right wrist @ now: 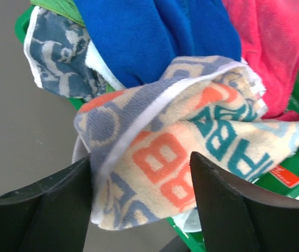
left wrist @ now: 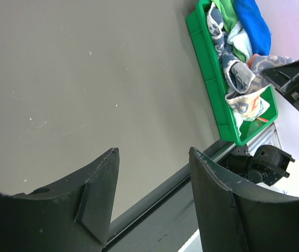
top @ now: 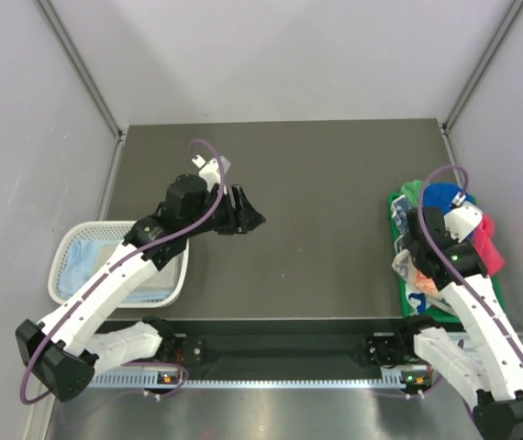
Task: Fold and stack the towels
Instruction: Grab crumpled towel
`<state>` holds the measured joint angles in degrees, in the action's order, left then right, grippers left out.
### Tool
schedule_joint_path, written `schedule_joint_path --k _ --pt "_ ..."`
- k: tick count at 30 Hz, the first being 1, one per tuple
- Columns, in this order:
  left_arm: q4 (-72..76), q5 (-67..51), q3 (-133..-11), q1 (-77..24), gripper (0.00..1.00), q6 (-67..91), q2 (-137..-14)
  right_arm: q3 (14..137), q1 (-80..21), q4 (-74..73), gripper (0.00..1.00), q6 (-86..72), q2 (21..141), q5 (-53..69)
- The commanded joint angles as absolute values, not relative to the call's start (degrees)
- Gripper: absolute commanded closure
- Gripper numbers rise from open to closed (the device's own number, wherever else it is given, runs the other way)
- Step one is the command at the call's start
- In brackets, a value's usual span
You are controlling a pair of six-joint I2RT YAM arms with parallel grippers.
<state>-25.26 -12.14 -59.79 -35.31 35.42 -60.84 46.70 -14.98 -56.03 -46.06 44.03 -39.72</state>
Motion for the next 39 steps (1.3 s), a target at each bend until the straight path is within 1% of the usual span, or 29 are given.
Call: schedule_joint_path --k 1,2,3,5,6,8,9,15,18,26,39 --pt "-23.03 -11.78 -59.5 -35.42 0.39 34.45 -59.59 46.58 -11.96 -47.99 0.32 -40.08 44.3 -33.67" --pt "-23.2 -11.78 -59.5 -35.51 0.39 34.45 -59.59 46.67 -10.82 -47.64 0.38 -39.73 44.3 -33.14" --pt "-23.2 -11.69 -59.41 -35.51 0.39 34.45 -59.5 47.02 -10.2 -47.29 0.51 -39.29 44.47 -32.53" --pt "-23.2 -11.51 -59.41 -35.51 0.39 34.37 -59.41 47.63 -8.01 -47.02 0.7 -38.5 44.56 -31.21" --pt "-23.29 -11.51 -59.41 -35.51 0.39 34.37 -59.24 48.77 -7.39 -47.11 0.86 -37.63 44.65 -30.07" --pt "-23.38 -11.43 -59.5 -35.51 0.39 34.37 -59.24 50.35 -5.72 -47.81 0.97 -36.83 44.56 -29.62" --pt "-23.38 -11.43 -59.5 -35.51 0.39 34.28 -59.15 52.62 -5.02 -48.33 1.0 -35.96 44.47 -29.27" --pt "-24.17 -11.51 -60.2 -35.51 0.39 33.57 -59.5 63.34 -0.44 -52.38 1.0 -32.88 44.65 -28.04" --pt "-24.52 -11.51 -60.64 -35.42 0.39 33.14 -59.94 67.57 3.95 -53.44 1.0 -31.12 45.78 -27.25" --pt "-25.58 -11.25 -61.96 -35.42 0.39 32.08 -60.64 72.33 10.45 -53.17 1.0 -29.45 48.33 -22.94" --pt "-27.24 -10.28 -65.74 -34.89 0.39 30.59 -62.22 91.92 12.04 -55.11 1.0 -29.44 56.07 -16.53"
